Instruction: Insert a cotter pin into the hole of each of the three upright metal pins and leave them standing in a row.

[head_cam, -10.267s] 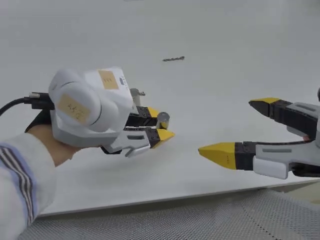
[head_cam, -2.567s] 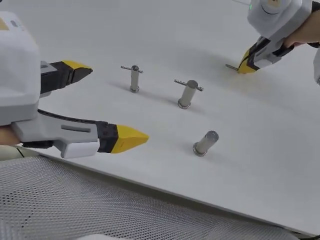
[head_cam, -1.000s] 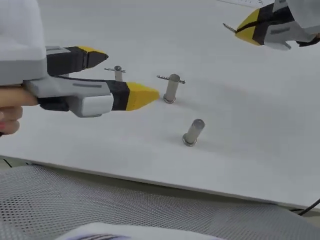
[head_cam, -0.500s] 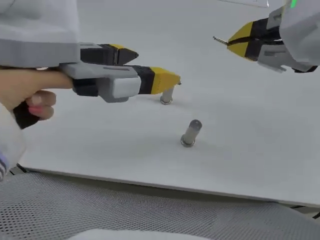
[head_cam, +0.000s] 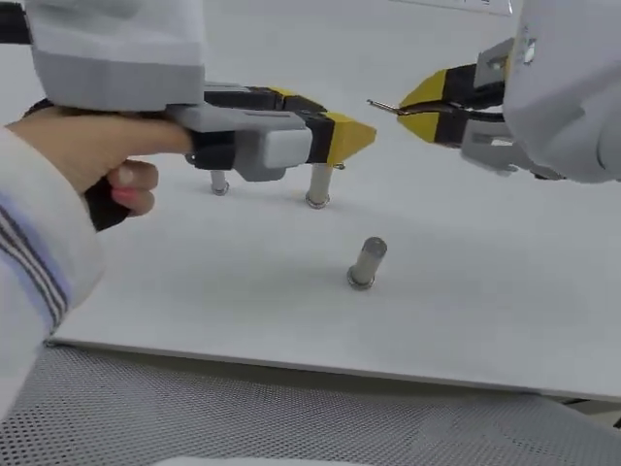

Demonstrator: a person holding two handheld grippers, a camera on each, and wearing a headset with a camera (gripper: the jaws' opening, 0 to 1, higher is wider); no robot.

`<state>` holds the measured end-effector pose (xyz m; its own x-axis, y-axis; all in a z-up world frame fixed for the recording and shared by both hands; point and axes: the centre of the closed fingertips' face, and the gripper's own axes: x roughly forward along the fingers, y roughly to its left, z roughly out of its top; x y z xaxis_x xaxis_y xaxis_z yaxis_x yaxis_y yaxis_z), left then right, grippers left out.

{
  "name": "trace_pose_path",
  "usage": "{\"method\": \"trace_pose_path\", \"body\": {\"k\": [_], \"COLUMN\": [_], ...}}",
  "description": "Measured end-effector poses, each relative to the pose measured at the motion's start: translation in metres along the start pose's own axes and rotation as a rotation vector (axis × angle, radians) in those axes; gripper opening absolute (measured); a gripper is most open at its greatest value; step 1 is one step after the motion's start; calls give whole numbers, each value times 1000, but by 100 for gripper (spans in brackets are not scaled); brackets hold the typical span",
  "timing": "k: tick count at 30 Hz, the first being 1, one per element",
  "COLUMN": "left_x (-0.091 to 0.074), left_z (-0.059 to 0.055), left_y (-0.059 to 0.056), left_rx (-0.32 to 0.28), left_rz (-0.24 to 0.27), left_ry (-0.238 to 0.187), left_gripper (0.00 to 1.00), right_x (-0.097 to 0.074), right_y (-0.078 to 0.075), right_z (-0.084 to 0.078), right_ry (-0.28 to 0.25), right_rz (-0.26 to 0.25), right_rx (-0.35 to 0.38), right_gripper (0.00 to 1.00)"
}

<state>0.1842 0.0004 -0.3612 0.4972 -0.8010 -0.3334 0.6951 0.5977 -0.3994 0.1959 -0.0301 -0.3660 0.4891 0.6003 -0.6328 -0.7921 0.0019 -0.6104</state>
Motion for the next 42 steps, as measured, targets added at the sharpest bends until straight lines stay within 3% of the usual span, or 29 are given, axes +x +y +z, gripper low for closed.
{"method": "trace_pose_path", "body": {"k": [7,13,17,42], "left_x": [1,2,1,-1], "left_z": [1,1,0,-8], "left_y": [-2,-1,-3,-8], "left_rx": [-35,-55,-69,-142], "left_rz": [-8,-5,-14,-66], "left_ry": [-6,-8,-8,18], "left_gripper": [11,10,1,0], "right_x": [1,3,4,3], "right_y": [7,11,13,21], "right_z": [11,18,22,32], "right_ry": [-24,-36,-45,-63], "right_rz": [15,24,33,52], "right_rx": [-9,-16,-21,-27], "right_gripper": [0,0,0,0]}}
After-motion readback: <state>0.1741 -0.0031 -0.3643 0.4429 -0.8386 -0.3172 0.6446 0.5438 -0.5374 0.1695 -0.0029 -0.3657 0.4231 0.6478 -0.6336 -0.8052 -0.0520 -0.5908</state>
